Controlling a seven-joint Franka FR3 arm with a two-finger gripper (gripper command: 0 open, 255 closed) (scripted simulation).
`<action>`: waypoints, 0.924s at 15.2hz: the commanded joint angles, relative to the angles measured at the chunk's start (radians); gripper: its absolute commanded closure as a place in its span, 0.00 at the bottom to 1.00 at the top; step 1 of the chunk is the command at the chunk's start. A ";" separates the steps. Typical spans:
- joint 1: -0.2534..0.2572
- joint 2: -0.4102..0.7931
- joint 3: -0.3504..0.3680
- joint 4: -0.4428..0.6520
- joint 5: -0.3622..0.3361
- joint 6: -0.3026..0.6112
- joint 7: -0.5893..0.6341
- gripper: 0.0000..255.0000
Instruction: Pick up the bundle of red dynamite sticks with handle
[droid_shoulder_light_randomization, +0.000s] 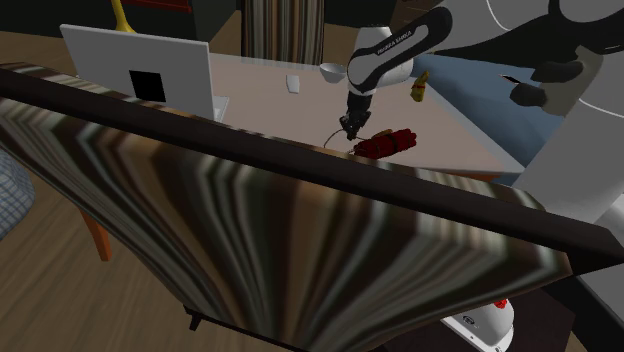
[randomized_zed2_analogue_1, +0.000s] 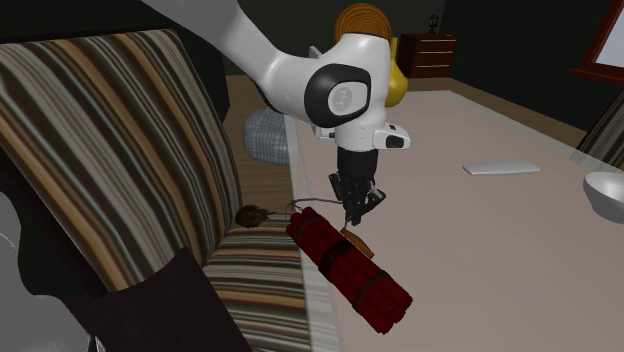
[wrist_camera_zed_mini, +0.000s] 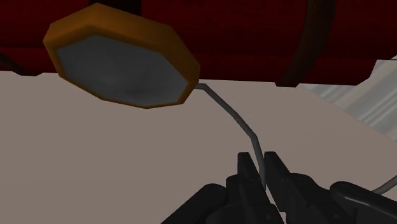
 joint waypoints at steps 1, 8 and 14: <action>0.000 0.000 0.000 0.000 0.000 0.000 0.000 1.00; 0.001 -0.039 0.000 0.026 -0.002 -0.065 0.000 1.00; 0.003 -0.080 0.001 0.063 -0.005 -0.143 -0.002 1.00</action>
